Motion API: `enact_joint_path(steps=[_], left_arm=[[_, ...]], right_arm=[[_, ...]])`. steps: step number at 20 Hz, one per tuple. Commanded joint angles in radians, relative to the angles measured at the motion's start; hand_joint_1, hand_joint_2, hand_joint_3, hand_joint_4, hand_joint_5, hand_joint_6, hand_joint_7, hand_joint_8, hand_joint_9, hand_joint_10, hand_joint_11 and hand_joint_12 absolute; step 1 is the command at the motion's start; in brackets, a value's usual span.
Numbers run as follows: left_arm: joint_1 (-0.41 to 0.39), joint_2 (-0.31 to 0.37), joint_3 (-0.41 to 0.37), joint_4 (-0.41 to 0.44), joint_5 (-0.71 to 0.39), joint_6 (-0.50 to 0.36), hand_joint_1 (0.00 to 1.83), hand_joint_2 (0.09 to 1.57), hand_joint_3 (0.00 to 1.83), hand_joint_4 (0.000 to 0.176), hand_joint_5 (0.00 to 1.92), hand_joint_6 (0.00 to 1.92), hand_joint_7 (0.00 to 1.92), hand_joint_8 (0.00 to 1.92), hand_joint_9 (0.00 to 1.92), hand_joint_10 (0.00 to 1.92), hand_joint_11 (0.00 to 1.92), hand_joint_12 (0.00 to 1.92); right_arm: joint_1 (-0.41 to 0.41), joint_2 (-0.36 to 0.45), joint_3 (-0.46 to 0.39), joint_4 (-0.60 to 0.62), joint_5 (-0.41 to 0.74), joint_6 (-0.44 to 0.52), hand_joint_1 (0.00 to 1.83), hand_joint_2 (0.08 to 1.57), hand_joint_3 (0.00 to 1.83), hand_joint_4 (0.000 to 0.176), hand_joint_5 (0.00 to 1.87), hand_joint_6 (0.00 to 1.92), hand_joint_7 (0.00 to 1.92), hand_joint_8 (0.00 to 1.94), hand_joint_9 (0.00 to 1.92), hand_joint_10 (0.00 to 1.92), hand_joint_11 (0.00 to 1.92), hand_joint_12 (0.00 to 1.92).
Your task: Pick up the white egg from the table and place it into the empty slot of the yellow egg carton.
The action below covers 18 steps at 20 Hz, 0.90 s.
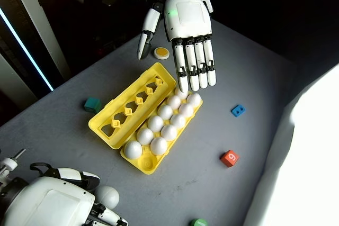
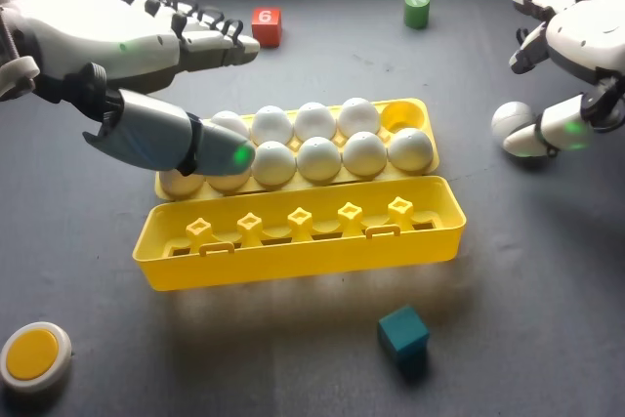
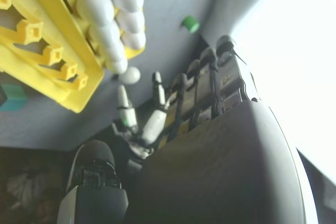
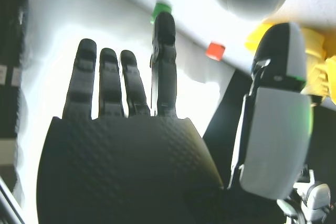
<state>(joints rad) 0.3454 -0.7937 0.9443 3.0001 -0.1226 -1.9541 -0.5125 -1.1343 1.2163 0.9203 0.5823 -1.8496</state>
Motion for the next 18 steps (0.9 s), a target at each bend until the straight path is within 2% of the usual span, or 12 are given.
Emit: enact_joint_path(steps=[1, 10, 12, 13, 14, 16, 18], left_arm=[[-0.009, 0.000, 0.004, 0.012, 0.069, -0.001, 0.00, 1.16, 0.00, 0.000, 0.02, 0.00, 0.04, 0.01, 0.03, 0.00, 0.00, 0.00], [-0.016, -0.010, 0.011, 0.012, 0.000, 0.014, 0.00, 1.16, 0.00, 0.000, 0.03, 0.00, 0.03, 0.00, 0.02, 0.00, 0.00, 0.00], [-0.018, -0.010, 0.013, 0.012, -0.005, 0.019, 0.00, 1.17, 0.01, 0.000, 0.04, 0.00, 0.03, 0.00, 0.02, 0.00, 0.01, 0.00], [-0.020, -0.011, 0.015, 0.012, -0.005, 0.019, 0.00, 1.17, 0.01, 0.000, 0.03, 0.00, 0.02, 0.00, 0.01, 0.00, 0.00, 0.00], [-0.021, -0.012, 0.016, 0.012, -0.005, 0.019, 0.00, 1.17, 0.00, 0.000, 0.05, 0.01, 0.04, 0.01, 0.03, 0.01, 0.01, 0.01], [-0.027, -0.014, 0.020, 0.012, -0.005, 0.019, 0.00, 1.16, 0.00, 0.000, 0.05, 0.01, 0.05, 0.01, 0.03, 0.01, 0.01, 0.01], [-0.034, -0.017, 0.023, 0.012, -0.005, 0.019, 0.00, 1.16, 0.00, 0.000, 0.05, 0.00, 0.04, 0.00, 0.02, 0.00, 0.01, 0.01]], right_arm=[[0.006, 0.001, 0.005, -0.032, 0.082, -0.001, 0.64, 0.84, 0.00, 0.000, 0.74, 0.01, 0.00, 0.00, 0.00, 0.00, 0.00, 0.09], [-0.004, -0.044, 0.039, -0.032, 0.074, -0.012, 0.63, 0.84, 0.00, 0.000, 0.77, 0.01, 0.00, 0.00, 0.00, 0.00, 0.03, 0.02], [-0.006, -0.049, 0.051, -0.032, 0.073, -0.012, 0.61, 0.85, 0.00, 0.014, 0.77, 0.01, 0.00, 0.00, 0.00, 0.00, 0.03, 0.02], [-0.006, -0.050, 0.056, -0.032, 0.073, -0.012, 0.61, 0.85, 0.00, 0.015, 0.78, 0.02, 0.00, 0.00, 0.00, 0.00, 0.04, 0.03], [-0.006, -0.051, 0.058, -0.032, 0.073, -0.012, 0.64, 0.85, 0.00, 0.000, 0.79, 0.02, 0.00, 0.00, 0.00, 0.00, 0.02, 0.02], [-0.011, -0.051, 0.059, -0.032, 0.069, -0.012, 0.66, 0.86, 0.00, 0.006, 0.80, 0.02, 0.01, 0.00, 0.00, 0.00, 0.01, 0.02], [-0.015, -0.050, 0.059, -0.032, 0.064, -0.012, 0.67, 0.87, 0.01, 0.003, 0.80, 0.01, 0.00, 0.00, 0.00, 0.00, 0.00, 0.02]])
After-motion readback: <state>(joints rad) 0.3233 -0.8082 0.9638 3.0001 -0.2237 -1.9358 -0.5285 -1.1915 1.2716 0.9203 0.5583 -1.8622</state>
